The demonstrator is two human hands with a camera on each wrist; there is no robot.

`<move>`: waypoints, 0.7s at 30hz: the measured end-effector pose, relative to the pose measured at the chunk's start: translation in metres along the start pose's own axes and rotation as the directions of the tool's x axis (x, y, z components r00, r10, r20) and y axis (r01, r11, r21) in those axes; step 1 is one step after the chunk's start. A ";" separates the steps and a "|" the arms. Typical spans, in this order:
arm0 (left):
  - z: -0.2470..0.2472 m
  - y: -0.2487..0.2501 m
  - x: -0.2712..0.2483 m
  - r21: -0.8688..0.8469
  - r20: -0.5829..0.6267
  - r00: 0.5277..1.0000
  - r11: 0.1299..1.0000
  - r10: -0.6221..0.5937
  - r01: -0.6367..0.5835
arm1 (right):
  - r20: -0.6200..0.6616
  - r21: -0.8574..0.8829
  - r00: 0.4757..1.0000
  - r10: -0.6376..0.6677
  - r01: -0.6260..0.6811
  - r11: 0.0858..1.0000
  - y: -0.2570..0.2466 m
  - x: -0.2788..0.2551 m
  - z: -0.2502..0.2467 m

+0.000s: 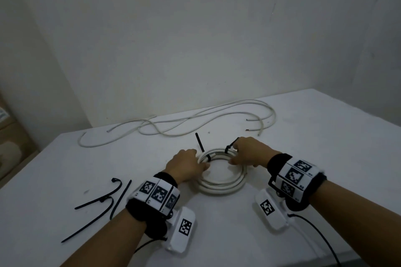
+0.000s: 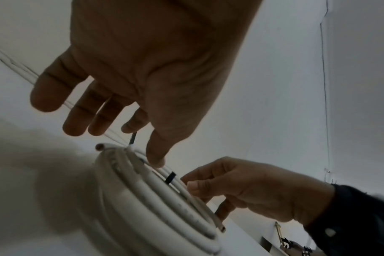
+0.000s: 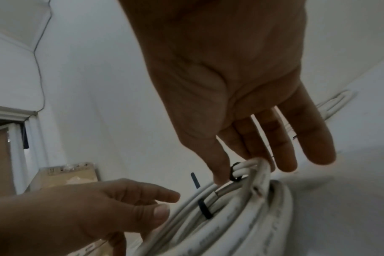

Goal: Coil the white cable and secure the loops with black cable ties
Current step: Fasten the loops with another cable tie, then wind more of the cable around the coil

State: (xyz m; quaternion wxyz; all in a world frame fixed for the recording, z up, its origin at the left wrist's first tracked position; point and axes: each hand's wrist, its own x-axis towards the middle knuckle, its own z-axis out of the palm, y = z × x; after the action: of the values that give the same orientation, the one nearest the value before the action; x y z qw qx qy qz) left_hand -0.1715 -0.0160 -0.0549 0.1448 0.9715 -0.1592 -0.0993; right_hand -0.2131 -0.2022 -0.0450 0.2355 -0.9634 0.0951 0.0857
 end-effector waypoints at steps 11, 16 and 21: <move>-0.030 0.010 -0.013 0.047 0.088 0.988 0.990 0.127 -0.131 | -0.019 0.137 0.998 -0.055 0.057 0.989 0.017 -0.001 0.001; -0.033 0.005 -0.010 -0.044 -0.001 0.993 0.992 0.119 -0.119 | -0.029 0.203 0.999 -0.040 0.045 0.978 0.023 -0.002 -0.011; -0.054 0.013 -0.002 -0.163 -0.126 0.984 0.976 0.128 -0.148 | -0.080 0.313 0.996 0.033 -0.007 0.950 0.030 0.001 -0.049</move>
State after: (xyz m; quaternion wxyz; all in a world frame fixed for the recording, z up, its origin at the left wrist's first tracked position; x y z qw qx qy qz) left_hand -0.1640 -0.0135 -0.0004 0.2433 0.9461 -0.2087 -0.0462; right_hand -0.2127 -0.2515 -0.0151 0.3800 -0.9157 0.1270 0.0313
